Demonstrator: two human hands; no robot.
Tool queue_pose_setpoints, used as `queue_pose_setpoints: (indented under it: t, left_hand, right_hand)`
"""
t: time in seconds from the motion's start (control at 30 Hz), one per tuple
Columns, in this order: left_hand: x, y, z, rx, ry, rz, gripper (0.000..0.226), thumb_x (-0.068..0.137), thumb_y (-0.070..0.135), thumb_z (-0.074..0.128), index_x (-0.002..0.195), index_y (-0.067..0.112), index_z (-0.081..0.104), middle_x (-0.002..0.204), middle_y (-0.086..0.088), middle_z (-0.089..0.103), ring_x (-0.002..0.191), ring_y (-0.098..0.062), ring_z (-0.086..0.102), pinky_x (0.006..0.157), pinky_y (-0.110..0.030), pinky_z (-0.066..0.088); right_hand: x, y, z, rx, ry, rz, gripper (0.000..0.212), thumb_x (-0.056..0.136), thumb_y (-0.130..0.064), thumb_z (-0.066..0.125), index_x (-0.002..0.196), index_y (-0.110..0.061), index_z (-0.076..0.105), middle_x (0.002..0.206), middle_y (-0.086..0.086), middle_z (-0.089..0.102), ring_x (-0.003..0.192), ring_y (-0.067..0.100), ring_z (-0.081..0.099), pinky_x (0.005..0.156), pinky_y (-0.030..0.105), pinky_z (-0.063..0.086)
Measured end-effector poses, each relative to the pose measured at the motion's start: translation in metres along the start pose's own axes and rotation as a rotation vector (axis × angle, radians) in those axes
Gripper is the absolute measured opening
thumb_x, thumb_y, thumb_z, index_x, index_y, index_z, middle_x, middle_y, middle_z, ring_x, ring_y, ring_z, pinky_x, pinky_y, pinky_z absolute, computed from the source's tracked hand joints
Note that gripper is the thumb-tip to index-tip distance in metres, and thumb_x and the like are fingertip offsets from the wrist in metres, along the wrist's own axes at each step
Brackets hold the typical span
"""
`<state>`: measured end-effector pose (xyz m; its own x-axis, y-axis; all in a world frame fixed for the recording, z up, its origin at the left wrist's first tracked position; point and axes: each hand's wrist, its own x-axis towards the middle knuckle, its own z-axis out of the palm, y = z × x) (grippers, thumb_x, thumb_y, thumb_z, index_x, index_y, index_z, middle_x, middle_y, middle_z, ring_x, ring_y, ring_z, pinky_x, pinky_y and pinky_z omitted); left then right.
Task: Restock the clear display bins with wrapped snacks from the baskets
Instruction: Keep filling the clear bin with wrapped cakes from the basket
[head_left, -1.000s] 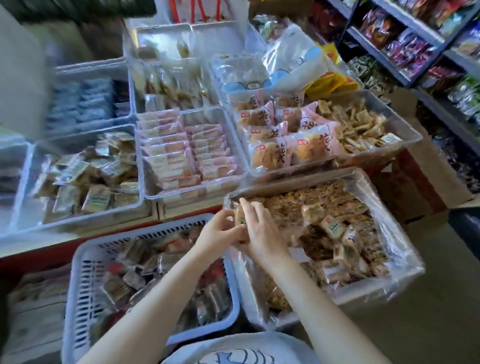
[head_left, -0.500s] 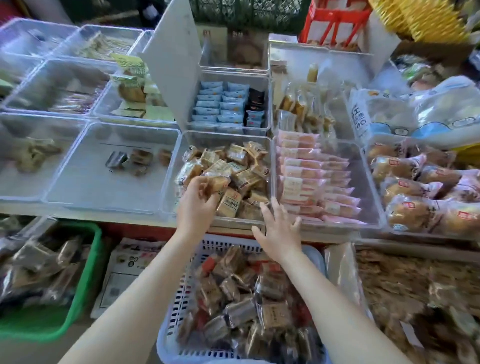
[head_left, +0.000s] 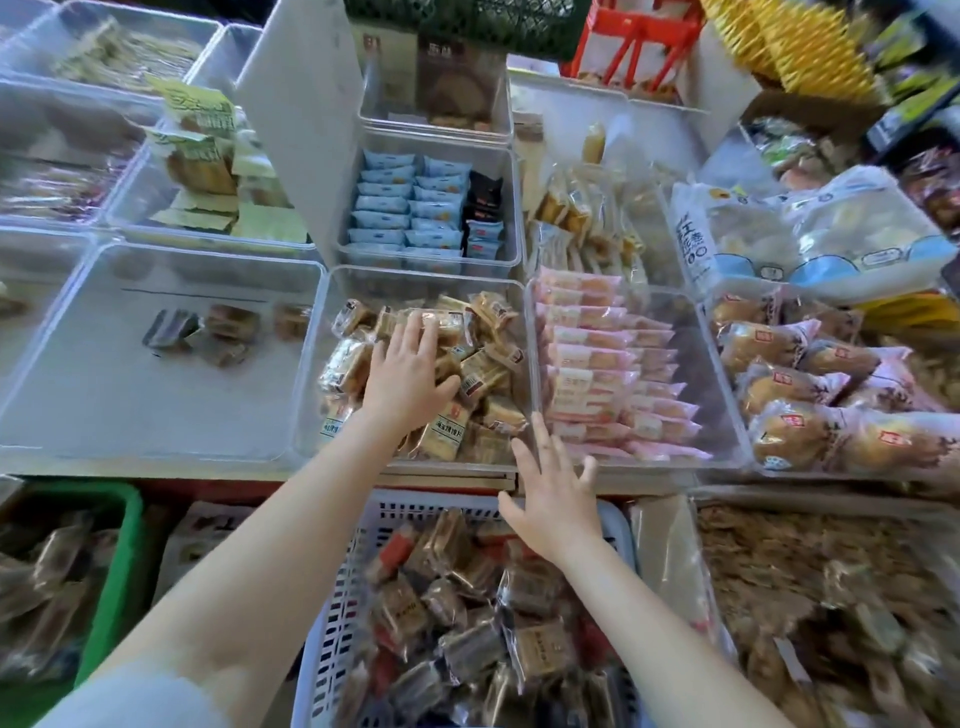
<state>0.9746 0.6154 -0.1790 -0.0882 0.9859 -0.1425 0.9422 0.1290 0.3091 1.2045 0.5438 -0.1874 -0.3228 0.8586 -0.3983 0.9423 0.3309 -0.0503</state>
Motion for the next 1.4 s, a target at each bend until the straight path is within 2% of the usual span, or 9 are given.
queue_pose_setpoints:
  t: [0.1,0.23,0.33,0.53,0.63,0.87,1.03,1.2,1.4]
  left_hand:
    - [-0.016,0.012,-0.005,-0.019,0.102,0.014,0.076,0.095,0.046,0.051,0.157,0.017,0.019,0.165,-0.009,0.011,0.153,-0.028,0.005,0.122,-0.049,0.007]
    - [-0.069,0.048,-0.001,-0.221,0.256,0.165,0.050,0.091,0.029,0.059,0.138,0.011,0.050,0.133,-0.013,0.054,0.121,-0.031,0.052,0.094,-0.039,0.046]
    - [-0.108,0.081,0.014,-0.247,0.095,0.195,0.047,0.094,0.029,0.060,0.138,0.016,0.048,0.118,-0.006,0.058,0.099,-0.025,0.060,0.067,-0.029,0.043]
    - [-0.141,0.169,0.073,-0.025,-0.360,0.236,0.035,0.097,0.036,0.051,0.131,0.025,0.051,0.119,0.003,0.062,0.107,-0.021,0.062,0.075,-0.032,0.049]
    - [-0.151,0.238,0.099,0.000,-0.456,0.324,0.038,0.100,0.030,0.049,0.139,0.025,0.049,0.131,0.003,0.060,0.108,-0.018,0.062,0.076,-0.031,0.052]
    - [-0.169,0.362,0.158,0.045,-0.527,0.401,0.046,0.100,0.038,0.042,0.145,0.025,0.038,0.136,-0.001,0.054,0.117,-0.022,0.057,0.087,-0.037,0.053]
    - [-0.174,0.408,0.173,0.129,-0.494,0.365,0.039,0.099,0.038,0.044,0.137,0.026,0.044,0.130,0.000,0.055,0.113,-0.021,0.057,0.085,-0.034,0.051]
    - [-0.174,0.424,0.163,0.122,-0.462,0.317,0.042,0.097,0.033,0.044,0.139,0.031,0.042,0.130,0.001,0.057,0.115,-0.022,0.057,0.083,-0.033,0.051]
    - [-0.172,0.422,0.146,0.035,-0.384,0.245,0.039,0.098,0.034,0.047,0.137,0.031,0.047,0.129,0.006,0.059,0.112,-0.019,0.059,0.083,-0.032,0.053]
  right_hand:
    - [0.001,0.002,0.001,0.001,-0.002,-0.021,0.071,0.099,-0.052,0.038,0.159,-0.026,0.008,0.163,0.000,-0.029,0.154,0.026,-0.003,0.117,0.064,0.005]
    - [-0.006,0.008,-0.005,0.113,0.051,-0.074,0.066,0.099,-0.036,0.046,0.157,-0.025,0.017,0.167,0.000,-0.013,0.154,0.025,0.001,0.118,0.061,0.008]
    - [-0.032,0.021,-0.002,0.271,0.203,-0.079,0.057,0.097,-0.028,0.050,0.151,-0.021,0.032,0.166,0.005,0.013,0.153,0.024,0.008,0.120,0.050,0.016]
    - [-0.111,0.123,0.032,0.582,0.450,0.170,0.030,0.086,-0.017,0.055,0.110,-0.005,0.068,0.113,0.013,0.063,0.108,0.034,0.058,0.090,0.039,0.047]
    - [-0.156,0.205,0.058,0.608,0.450,0.404,0.022,0.087,-0.015,0.053,0.100,-0.006,0.068,0.102,0.012,0.062,0.100,0.034,0.057,0.080,0.039,0.048]
    - [-0.232,0.361,0.108,0.586,0.281,0.846,0.036,0.095,-0.019,0.056,0.130,-0.013,0.053,0.131,0.009,0.052,0.116,0.027,0.053,0.083,0.033,0.046]
    - [-0.206,0.408,0.114,0.549,0.276,0.705,0.062,0.093,-0.014,0.058,0.149,-0.025,0.034,0.149,0.008,0.036,0.130,0.031,0.043,0.095,0.041,0.049]
    - [-0.171,0.430,0.112,0.408,0.155,0.601,0.086,0.092,-0.012,0.062,0.156,-0.040,0.013,0.162,0.009,0.017,0.146,0.032,0.024,0.113,0.051,0.034]
    - [-0.165,0.431,0.115,0.376,0.252,0.566,0.069,0.084,-0.024,0.070,0.143,-0.035,0.036,0.136,0.009,0.051,0.130,0.031,0.036,0.105,0.052,0.033]
